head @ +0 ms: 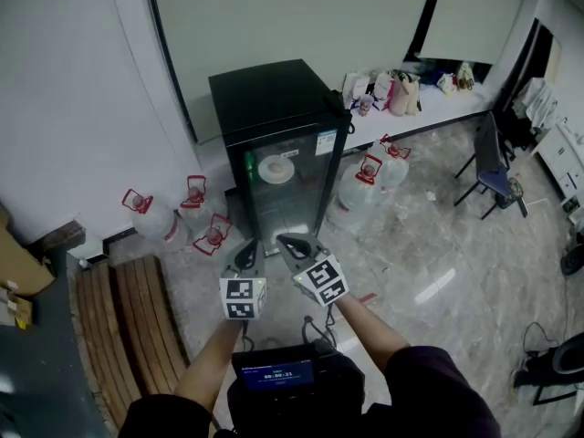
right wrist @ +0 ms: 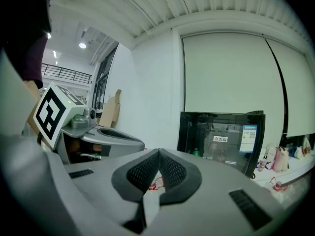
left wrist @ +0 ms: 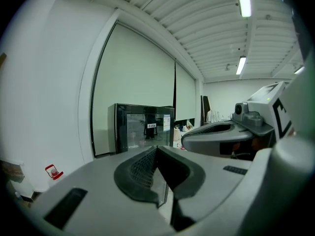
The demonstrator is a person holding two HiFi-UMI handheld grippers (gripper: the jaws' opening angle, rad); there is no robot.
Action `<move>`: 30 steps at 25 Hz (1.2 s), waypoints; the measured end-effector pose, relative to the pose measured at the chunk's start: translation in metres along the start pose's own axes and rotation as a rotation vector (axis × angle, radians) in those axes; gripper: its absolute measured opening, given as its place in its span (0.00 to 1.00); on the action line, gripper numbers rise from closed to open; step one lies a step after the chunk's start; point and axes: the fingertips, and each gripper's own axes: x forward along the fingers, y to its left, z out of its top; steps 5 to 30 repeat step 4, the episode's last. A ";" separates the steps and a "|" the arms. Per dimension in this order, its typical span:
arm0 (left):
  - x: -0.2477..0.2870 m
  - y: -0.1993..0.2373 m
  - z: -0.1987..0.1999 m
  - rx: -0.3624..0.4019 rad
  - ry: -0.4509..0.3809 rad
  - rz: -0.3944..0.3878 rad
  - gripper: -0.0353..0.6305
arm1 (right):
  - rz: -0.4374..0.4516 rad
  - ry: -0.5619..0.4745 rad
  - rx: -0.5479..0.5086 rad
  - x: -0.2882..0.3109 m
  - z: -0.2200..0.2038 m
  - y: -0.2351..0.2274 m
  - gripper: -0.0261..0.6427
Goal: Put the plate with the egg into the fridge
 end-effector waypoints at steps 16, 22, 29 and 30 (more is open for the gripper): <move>-0.006 0.021 0.006 0.001 -0.023 -0.005 0.07 | -0.015 -0.020 0.012 0.017 0.013 0.011 0.05; -0.006 0.021 0.006 0.001 -0.023 -0.005 0.07 | -0.015 -0.020 0.012 0.017 0.013 0.011 0.05; -0.006 0.021 0.006 0.001 -0.023 -0.005 0.07 | -0.015 -0.020 0.012 0.017 0.013 0.011 0.05; -0.006 0.021 0.006 0.001 -0.023 -0.005 0.07 | -0.015 -0.020 0.012 0.017 0.013 0.011 0.05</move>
